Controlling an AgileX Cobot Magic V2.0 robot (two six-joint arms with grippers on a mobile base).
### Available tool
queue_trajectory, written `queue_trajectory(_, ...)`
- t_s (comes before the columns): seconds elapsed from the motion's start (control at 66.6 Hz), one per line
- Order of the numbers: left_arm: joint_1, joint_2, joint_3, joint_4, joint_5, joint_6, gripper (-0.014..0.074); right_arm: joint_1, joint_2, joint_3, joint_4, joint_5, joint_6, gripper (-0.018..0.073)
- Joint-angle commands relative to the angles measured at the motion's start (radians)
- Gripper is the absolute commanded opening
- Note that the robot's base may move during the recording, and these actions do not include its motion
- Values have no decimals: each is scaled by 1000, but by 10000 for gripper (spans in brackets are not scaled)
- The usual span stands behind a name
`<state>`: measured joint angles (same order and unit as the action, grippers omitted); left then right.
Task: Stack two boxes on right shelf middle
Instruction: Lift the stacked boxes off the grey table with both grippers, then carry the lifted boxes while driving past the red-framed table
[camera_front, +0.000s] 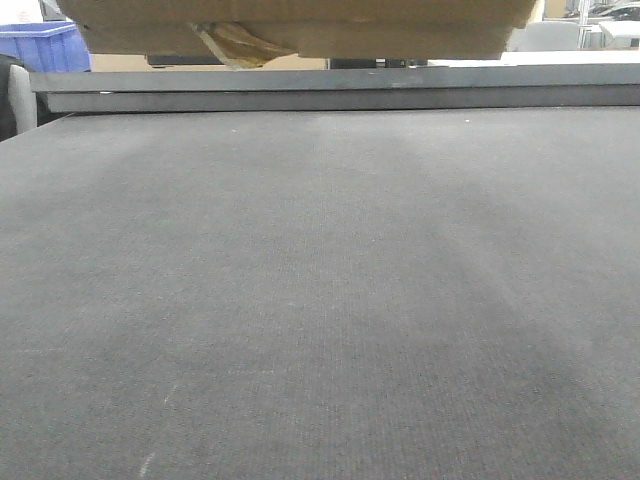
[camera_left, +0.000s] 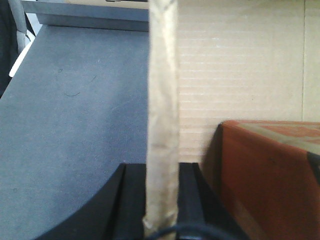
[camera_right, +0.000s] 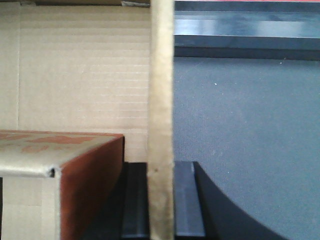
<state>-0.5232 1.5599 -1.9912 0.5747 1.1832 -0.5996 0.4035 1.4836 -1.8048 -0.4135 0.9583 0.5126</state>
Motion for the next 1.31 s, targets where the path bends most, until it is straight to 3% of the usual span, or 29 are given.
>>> queue_trajectory(0.0, 0, -18, -13, 38, -21, -7, -111, -2, -17, -10, -42, -53, 3, -167)
queue_trajectory(1.291, 0, -18, -13, 40, -23, -7, -111, -2, -17, -10, -42, -53, 3, -167)
